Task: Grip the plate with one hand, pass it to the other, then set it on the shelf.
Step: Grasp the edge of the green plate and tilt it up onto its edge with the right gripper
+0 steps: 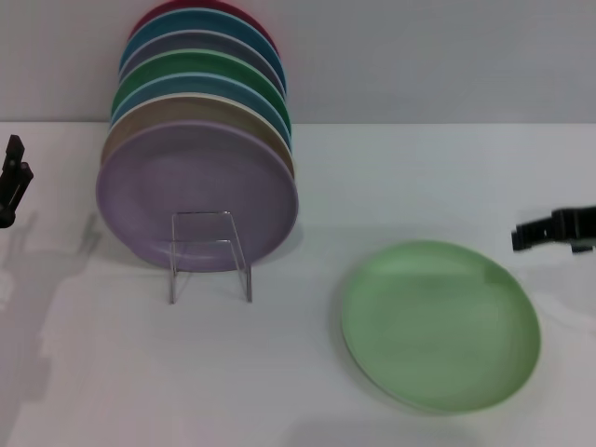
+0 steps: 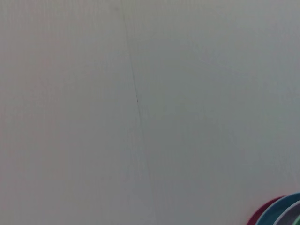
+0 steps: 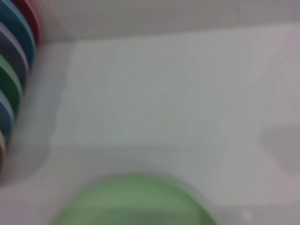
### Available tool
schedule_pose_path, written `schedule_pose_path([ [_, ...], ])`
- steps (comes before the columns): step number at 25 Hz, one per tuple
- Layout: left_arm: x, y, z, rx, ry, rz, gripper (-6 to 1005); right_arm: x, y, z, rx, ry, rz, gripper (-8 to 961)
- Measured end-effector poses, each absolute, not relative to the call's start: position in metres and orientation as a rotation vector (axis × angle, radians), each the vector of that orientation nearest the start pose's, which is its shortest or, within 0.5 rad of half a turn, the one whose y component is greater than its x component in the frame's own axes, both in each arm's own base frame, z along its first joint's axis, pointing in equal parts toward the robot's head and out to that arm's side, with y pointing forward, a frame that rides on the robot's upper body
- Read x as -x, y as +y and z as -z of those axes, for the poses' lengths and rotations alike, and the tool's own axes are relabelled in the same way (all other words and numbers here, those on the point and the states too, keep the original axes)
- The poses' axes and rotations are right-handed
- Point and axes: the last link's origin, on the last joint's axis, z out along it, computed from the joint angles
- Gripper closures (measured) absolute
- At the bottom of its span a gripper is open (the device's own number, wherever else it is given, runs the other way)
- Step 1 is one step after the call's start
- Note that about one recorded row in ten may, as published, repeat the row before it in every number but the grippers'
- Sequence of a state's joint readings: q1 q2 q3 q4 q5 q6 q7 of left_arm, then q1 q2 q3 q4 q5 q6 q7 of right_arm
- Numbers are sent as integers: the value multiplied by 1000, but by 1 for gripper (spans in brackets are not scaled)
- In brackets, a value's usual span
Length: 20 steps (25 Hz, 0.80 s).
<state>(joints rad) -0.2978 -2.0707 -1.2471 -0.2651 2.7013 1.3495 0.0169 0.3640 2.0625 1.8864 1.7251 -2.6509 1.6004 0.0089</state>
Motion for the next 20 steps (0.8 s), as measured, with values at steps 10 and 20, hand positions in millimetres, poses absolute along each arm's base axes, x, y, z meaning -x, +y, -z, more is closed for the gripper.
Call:
schedule_pose_path([
  [10,326,305,-18,1498,-263,679,170,-235,334,-60,1934,1619,182,166],
  [20,327,305,-19,1497,-264,676,173,-244,341,-46,1948,1647,251,166],
])
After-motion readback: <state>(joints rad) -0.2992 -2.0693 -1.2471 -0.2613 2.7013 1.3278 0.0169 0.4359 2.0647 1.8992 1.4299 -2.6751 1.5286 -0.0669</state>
